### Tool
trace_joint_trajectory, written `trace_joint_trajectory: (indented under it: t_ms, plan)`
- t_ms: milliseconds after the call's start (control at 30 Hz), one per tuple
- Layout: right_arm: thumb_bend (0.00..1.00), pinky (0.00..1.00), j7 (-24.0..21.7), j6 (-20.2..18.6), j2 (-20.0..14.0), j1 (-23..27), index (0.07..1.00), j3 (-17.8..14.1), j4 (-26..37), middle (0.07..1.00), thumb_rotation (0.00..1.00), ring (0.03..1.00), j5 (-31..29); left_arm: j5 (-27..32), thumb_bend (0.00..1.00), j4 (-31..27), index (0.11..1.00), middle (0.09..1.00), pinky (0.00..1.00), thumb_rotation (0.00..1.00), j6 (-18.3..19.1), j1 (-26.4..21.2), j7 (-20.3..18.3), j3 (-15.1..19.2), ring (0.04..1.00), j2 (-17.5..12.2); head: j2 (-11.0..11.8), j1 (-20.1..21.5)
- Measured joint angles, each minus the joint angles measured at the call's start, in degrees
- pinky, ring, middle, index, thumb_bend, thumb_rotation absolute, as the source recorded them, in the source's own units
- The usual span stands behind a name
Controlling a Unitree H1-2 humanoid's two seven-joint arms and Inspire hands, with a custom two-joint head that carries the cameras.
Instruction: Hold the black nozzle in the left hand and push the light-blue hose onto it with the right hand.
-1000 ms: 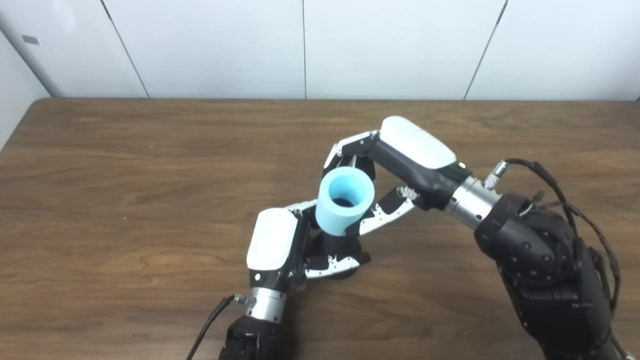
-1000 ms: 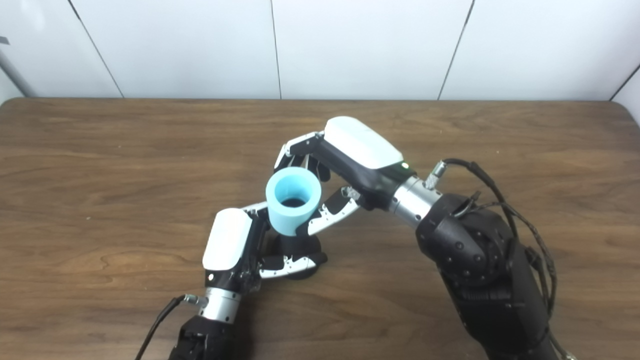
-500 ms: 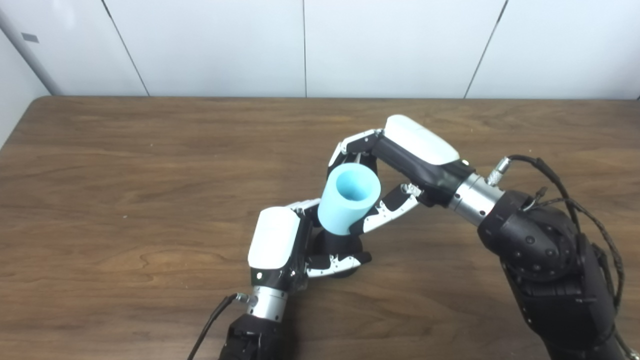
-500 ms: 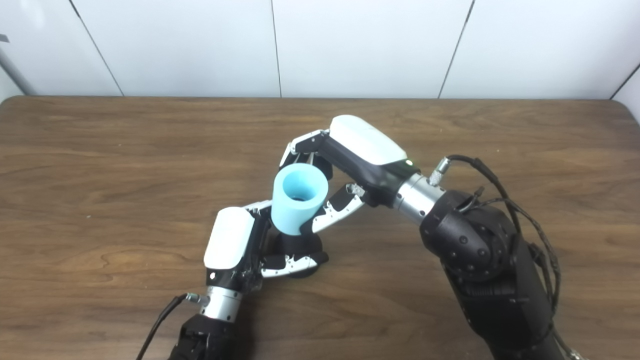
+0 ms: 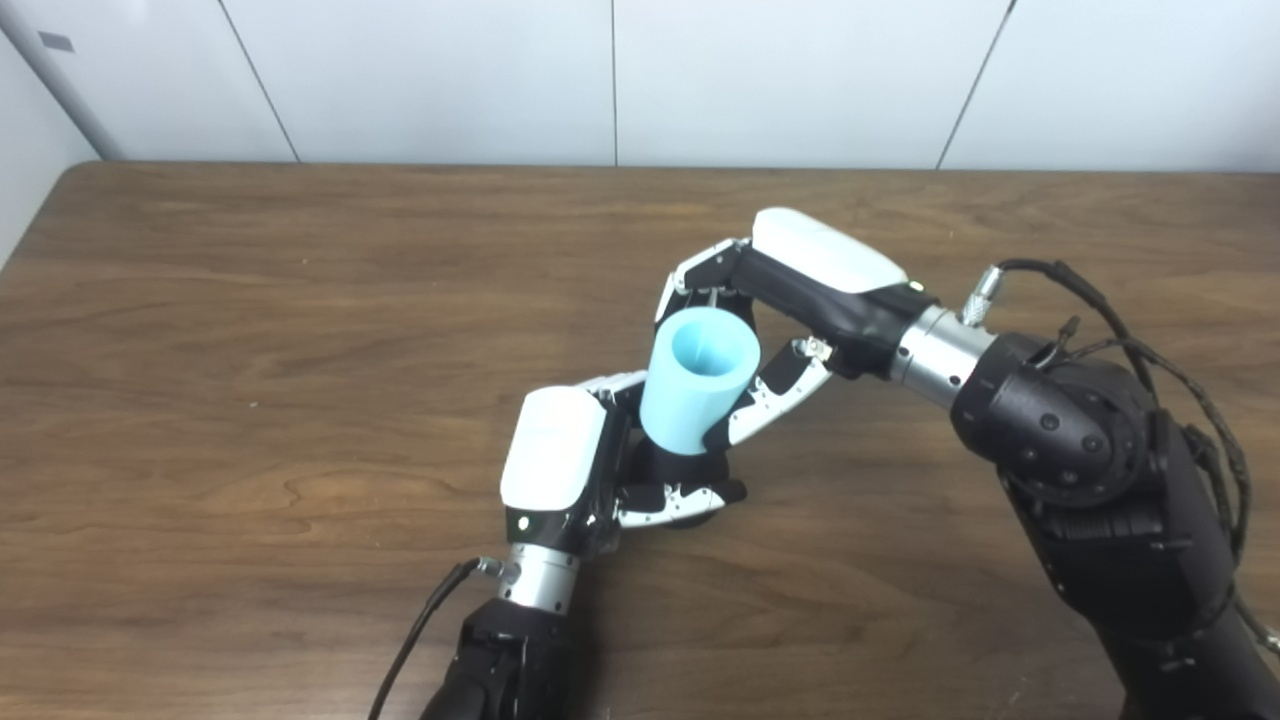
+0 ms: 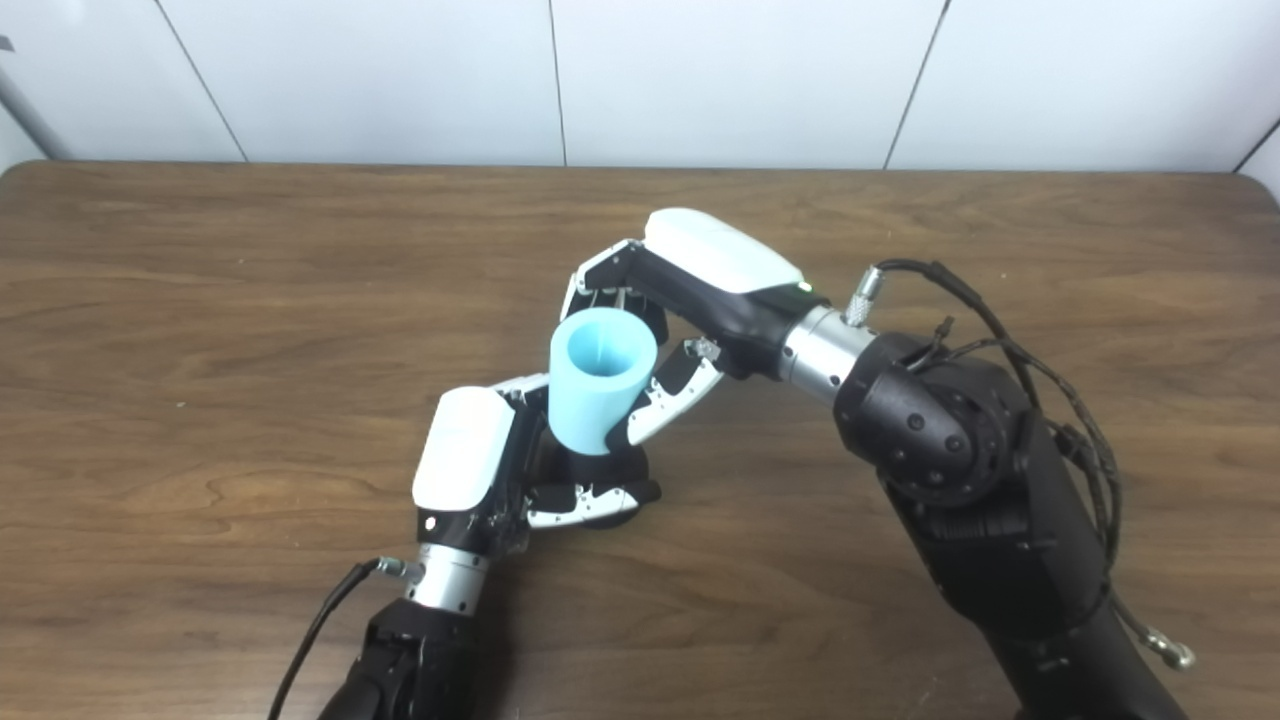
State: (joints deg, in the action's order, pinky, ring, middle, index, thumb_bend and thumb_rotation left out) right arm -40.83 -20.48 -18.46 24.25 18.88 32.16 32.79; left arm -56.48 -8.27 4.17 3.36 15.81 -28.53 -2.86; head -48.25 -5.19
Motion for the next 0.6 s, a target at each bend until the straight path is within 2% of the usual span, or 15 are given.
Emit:
trace_joint_trajectory:
  t_ms: [167,300,333,400,433,467,500,533,600]
  plan:
    - [0.5,0.33,-0.01,-0.19,-0.05,0.19,0.506,0.63,0.0,0.497,0.0,0.384,0.41,-0.08,0.52,0.0,0.5,0.457,0.44,0.0,0.1,0.0,0.05,0.0,0.491,0.0,0.18,0.0]
    - [0.49,0.31,-0.61,-1.08,-0.31,0.43,0.546,1.0,0.0,0.512,0.0,0.401,0.49,-0.11,0.52,0.0,0.498,0.461,0.44,0.0,0.16,0.0,0.07,0.0,0.492,0.0,0.26,0.09]
    - [0.51,0.37,-0.84,-1.2,-0.48,0.42,0.538,1.08,0.0,0.512,0.0,0.399,0.49,-0.12,0.52,0.0,0.497,0.463,0.44,0.0,0.24,0.0,0.06,-0.01,0.495,0.0,0.26,0.09]
    - [0.52,0.44,-1.02,-1.31,-0.74,0.41,0.502,1.11,0.03,0.587,0.11,0.519,0.47,-0.17,0.52,0.0,0.498,0.462,0.44,0.0,0.36,-0.01,0.04,-0.02,0.496,0.0,0.26,0.09]
    - [0.52,0.45,-1.1,-1.37,-0.8,0.4,0.498,1.12,0.09,0.599,0.12,0.539,0.47,-0.18,0.52,0.0,0.498,0.461,0.44,0.0,0.38,-0.01,0.01,-0.02,0.496,0.0,0.26,0.09]
    - [0.75,0.44,-1.16,-1.41,-0.87,0.39,0.568,1.15,0.18,0.598,0.1,0.542,0.46,-0.22,0.52,0.0,0.499,0.461,0.44,0.0,0.38,-0.02,-0.1,-0.04,0.495,0.0,0.26,0.09]
    - [0.87,0.47,-1.19,-1.42,-0.98,0.39,0.613,1.15,0.25,0.625,0.1,0.574,0.44,-0.24,0.52,0.0,0.499,0.458,0.44,0.0,0.38,-0.03,-0.12,-0.05,0.493,0.0,0.26,0.09]
    - [0.95,0.53,-1.22,-1.44,-1.12,0.39,0.655,1.15,0.3,0.665,0.11,0.628,0.4,-0.24,0.52,0.0,0.499,0.46,0.44,0.0,0.38,-0.03,-0.12,-0.06,0.494,-0.01,0.26,0.09]
    - [0.99,0.6,-1.43,-1.55,-1.5,0.37,0.698,1.16,0.28,0.719,0.15,0.689,0.55,-0.25,0.52,0.0,0.499,0.459,0.44,0.0,0.34,-0.04,-0.18,-0.09,0.493,-0.03,0.53,0.09]
